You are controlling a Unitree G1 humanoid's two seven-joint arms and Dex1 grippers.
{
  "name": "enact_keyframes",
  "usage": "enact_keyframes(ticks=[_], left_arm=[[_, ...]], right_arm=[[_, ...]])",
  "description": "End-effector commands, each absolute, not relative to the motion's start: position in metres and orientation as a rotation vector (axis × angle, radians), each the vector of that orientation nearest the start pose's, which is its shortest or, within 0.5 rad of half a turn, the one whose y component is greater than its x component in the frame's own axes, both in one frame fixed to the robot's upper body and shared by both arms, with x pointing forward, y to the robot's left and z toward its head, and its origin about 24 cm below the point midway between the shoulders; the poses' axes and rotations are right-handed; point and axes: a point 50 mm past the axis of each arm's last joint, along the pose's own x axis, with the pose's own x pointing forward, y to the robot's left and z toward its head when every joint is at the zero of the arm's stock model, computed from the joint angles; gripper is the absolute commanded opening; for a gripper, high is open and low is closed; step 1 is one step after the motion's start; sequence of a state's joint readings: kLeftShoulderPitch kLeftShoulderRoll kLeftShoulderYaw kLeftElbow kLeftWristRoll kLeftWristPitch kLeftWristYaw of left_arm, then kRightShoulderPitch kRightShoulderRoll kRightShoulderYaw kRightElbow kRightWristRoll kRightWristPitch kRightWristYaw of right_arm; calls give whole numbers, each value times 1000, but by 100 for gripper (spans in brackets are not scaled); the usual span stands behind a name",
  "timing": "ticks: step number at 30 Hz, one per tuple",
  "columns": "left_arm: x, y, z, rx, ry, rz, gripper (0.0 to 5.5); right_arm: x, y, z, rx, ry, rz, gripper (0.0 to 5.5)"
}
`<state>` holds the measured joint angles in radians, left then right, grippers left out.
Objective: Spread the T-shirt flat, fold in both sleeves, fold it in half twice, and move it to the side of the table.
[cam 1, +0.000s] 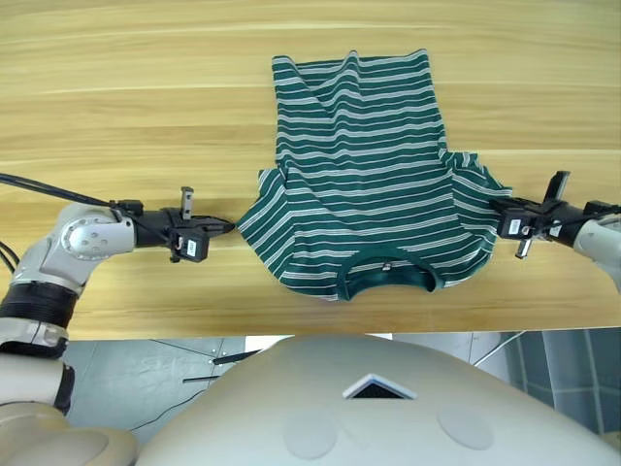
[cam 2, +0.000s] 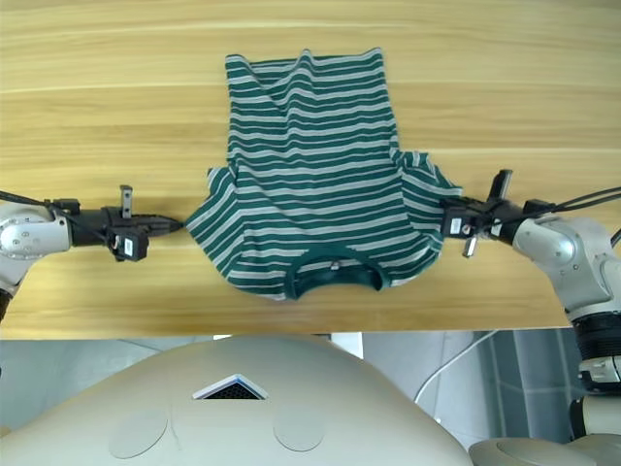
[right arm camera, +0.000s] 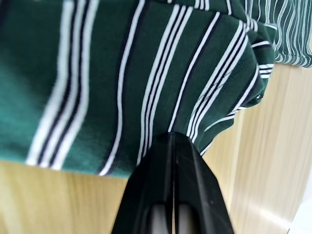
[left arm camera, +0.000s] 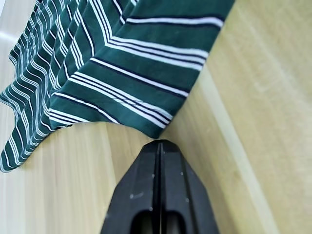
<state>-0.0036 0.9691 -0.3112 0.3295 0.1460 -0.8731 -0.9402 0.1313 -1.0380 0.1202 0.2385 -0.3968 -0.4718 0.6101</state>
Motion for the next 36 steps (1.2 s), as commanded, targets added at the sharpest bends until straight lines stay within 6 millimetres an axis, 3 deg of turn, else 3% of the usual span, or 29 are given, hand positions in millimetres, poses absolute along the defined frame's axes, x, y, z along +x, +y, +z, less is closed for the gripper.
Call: enact_keyframes(ticks=[1, 6, 10, 13, 17, 20, 29, 36], left_arm=[[186, 248, 80, 1007, 39, -1490, 1], [184, 234, 111, 922, -112, -1524, 1], [190, 223, 117, 907, -172, -1516, 1], [199, 214, 97, 940, -133, -1521, 1], [207, 203, 52, 996, 7, -1560, 1], [208, 203, 30, 1027, 81, -1592, 1], [190, 217, -1, 1051, 216, -1637, 1], [180, 245, 5, 1083, 265, -1559, 1]], right_arm=[[187, -308, 39, -1320, 499, 991, 0], [187, -307, 39, -1318, 494, 999, 0], [187, -307, 39, -1317, 491, 1000, 0], [188, -305, 39, -1316, 481, 1006, 0], [189, -302, 40, -1316, 469, 1016, 0], [189, -300, 41, -1312, 464, 1020, 0], [188, -300, 38, -1303, 467, 1020, 0], [171, -316, 35, -1246, 515, 958, 0]])
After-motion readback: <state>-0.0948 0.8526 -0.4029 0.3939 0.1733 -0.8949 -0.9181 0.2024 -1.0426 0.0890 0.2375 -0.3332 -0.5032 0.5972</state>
